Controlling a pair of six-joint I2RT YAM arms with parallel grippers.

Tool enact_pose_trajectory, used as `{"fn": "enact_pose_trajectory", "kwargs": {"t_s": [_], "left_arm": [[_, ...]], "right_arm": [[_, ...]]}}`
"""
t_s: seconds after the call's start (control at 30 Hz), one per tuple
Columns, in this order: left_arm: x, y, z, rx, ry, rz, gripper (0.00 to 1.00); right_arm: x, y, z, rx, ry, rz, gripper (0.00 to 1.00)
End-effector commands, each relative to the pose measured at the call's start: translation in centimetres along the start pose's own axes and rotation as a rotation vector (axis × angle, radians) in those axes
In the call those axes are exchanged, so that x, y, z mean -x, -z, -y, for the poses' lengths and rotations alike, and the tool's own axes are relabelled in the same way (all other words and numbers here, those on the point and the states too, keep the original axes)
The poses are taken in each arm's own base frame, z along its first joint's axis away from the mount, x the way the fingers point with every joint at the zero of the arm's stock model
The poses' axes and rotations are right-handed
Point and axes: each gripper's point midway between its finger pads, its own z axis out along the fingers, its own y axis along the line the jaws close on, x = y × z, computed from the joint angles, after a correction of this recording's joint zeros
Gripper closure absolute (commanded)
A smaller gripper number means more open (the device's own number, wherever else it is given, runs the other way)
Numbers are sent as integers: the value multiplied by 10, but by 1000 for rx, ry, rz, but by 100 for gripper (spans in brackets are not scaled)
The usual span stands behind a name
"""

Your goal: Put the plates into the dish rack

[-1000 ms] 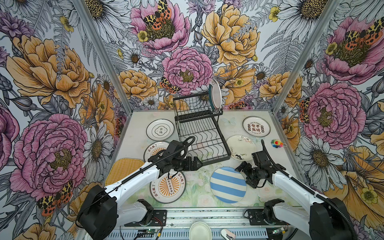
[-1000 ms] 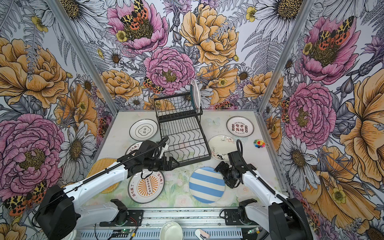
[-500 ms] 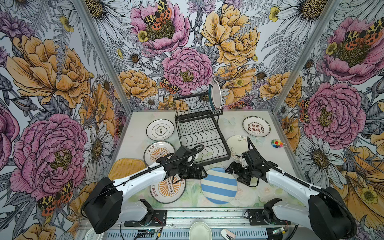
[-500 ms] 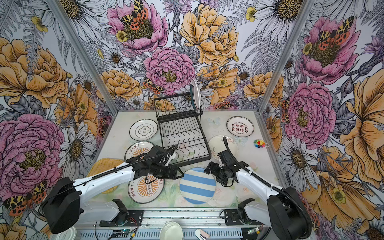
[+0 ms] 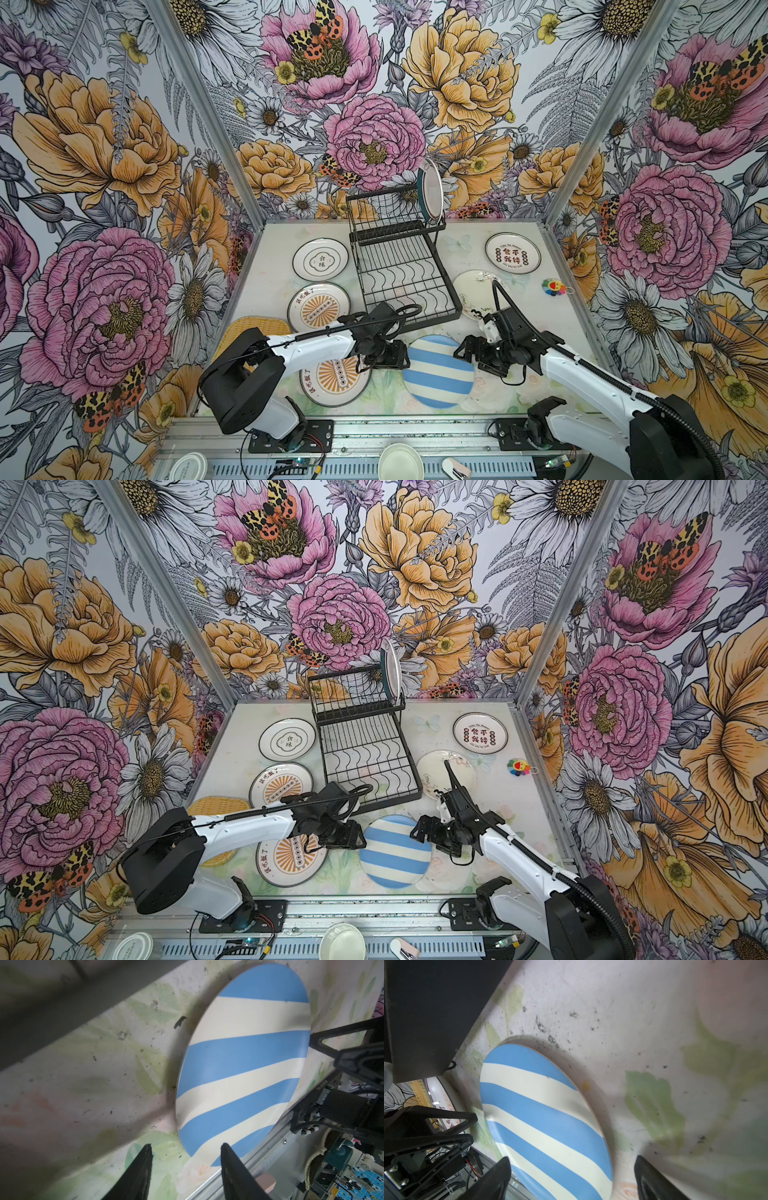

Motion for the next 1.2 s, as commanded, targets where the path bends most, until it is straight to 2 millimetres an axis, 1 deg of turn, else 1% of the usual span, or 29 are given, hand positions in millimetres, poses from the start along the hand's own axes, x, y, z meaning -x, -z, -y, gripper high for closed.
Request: {"fn": "enact_pose_trajectory", "kwargs": {"t_s": [0.0, 0.07, 0.2, 0.47, 0.6, 0.77, 1.0, 1.17], "left_arm": [[16, 3, 2, 40, -8, 66, 44], [18, 0, 1, 49, -4, 72, 41], [24, -5, 6, 51, -12, 83, 41], [26, -19, 13, 36, -24, 44, 44], [24, -24, 15, 28, -30, 20, 45], [24, -25, 17, 20, -39, 14, 47], [24, -27, 19, 10, -60, 0, 50], [26, -28, 22, -4, -77, -6, 50]], "right_arm": [[-2, 2, -3, 18, 39, -1, 7], [-2, 2, -3, 21, 41, -1, 7], [-2, 3, -6, 29, 47, -1, 7], [-6, -3, -5, 29, 56, -46, 7], [-14, -7, -5, 46, 55, -89, 7], [-28, -13, -3, 49, 54, -141, 9], [-26, -22, -13, 103, 58, -141, 9], [-24, -29, -24, 137, 75, -138, 9]]}}
